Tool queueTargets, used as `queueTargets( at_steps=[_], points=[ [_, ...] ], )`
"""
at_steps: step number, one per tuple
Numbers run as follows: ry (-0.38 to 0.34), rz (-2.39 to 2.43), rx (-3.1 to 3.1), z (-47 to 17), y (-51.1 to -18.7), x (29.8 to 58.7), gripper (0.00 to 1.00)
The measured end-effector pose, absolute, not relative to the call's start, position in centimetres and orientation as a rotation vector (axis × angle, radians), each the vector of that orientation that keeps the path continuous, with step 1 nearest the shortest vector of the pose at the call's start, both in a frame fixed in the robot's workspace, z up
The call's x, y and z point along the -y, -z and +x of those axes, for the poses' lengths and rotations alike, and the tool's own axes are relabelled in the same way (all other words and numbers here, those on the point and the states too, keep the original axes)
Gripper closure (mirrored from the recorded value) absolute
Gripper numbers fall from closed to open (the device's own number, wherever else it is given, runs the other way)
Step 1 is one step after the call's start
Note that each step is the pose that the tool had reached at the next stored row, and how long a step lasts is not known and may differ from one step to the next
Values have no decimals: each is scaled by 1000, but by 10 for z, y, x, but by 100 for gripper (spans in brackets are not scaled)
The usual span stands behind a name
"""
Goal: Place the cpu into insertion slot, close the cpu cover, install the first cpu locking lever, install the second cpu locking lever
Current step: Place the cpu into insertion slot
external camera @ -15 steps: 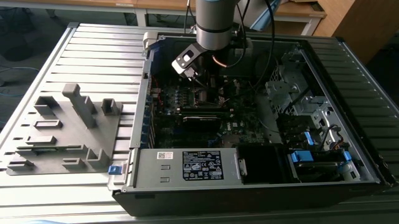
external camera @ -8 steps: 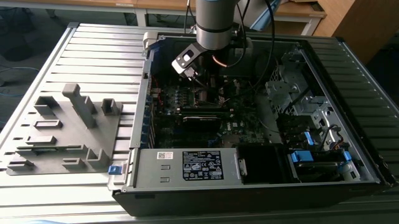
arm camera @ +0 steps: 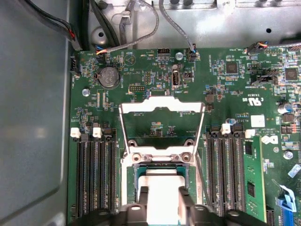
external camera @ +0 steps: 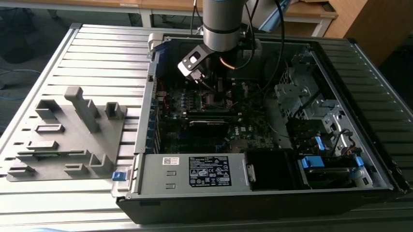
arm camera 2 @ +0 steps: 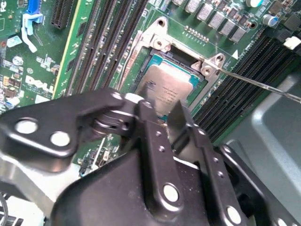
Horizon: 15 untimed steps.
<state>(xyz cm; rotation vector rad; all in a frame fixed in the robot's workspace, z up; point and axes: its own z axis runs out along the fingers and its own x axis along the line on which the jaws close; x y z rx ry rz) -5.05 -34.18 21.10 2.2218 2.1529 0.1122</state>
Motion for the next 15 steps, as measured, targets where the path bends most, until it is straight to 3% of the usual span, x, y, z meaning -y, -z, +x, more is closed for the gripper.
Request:
queueTargets(
  at_steps=[3,6,15],
  points=[
    [-112,2222,-2153,-51,-211,342,71],
    [-112,2222,-2153,-51,-211,342,88],
    [-106,2225,-2156,-51,-212,342,89]
  ],
)
